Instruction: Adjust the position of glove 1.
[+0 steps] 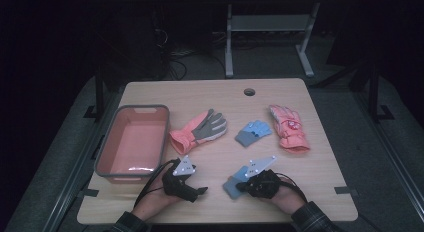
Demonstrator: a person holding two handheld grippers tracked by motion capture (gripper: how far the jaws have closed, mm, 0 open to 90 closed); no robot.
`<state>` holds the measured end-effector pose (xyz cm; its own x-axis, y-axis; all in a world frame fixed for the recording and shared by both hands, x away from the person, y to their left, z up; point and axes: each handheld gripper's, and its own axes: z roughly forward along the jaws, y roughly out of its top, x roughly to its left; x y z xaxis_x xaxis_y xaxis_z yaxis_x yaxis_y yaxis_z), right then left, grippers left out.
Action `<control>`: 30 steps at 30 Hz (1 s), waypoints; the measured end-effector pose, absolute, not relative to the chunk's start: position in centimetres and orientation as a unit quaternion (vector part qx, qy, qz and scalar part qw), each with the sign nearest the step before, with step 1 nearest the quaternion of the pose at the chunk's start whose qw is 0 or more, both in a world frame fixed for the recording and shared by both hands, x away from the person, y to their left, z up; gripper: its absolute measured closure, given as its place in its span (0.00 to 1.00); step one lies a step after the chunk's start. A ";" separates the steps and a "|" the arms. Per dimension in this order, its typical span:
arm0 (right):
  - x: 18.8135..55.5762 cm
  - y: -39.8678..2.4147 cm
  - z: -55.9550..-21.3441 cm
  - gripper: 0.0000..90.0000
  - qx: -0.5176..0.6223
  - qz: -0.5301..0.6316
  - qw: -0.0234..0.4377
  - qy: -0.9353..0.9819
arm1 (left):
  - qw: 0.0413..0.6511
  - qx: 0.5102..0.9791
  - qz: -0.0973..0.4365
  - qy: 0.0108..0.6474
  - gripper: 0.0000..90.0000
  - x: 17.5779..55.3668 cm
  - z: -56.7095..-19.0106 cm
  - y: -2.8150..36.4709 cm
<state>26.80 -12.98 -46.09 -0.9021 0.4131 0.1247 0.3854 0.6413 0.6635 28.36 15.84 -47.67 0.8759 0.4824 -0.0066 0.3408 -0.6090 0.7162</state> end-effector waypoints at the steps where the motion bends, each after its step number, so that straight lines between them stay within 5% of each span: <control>1: 26.7 -12.9 -46.1 1.00 0.209 0.358 0.027 0.910 | 0.377 0.892 0.094 0.231 0.14 28.4 -47.7 15.8; 14: 27.6 -16.7 -45.1 0.93 0.265 0.377 0.061 0.885 | 0.376 0.892 0.095 0.230 0.14 28.4 -47.6 15.9; 30: 28.0 -24.5 -46.6 0.51 0.346 0.374 0.104 0.854 | 0.380 0.891 0.098 0.230 0.14 28.6 -47.7 15.7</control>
<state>28.02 -24.45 -46.61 -0.7397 0.6680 0.0814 0.5131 0.4816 0.7104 28.60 15.73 -47.71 0.8752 0.4837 -0.0011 0.3354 -0.6054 0.7218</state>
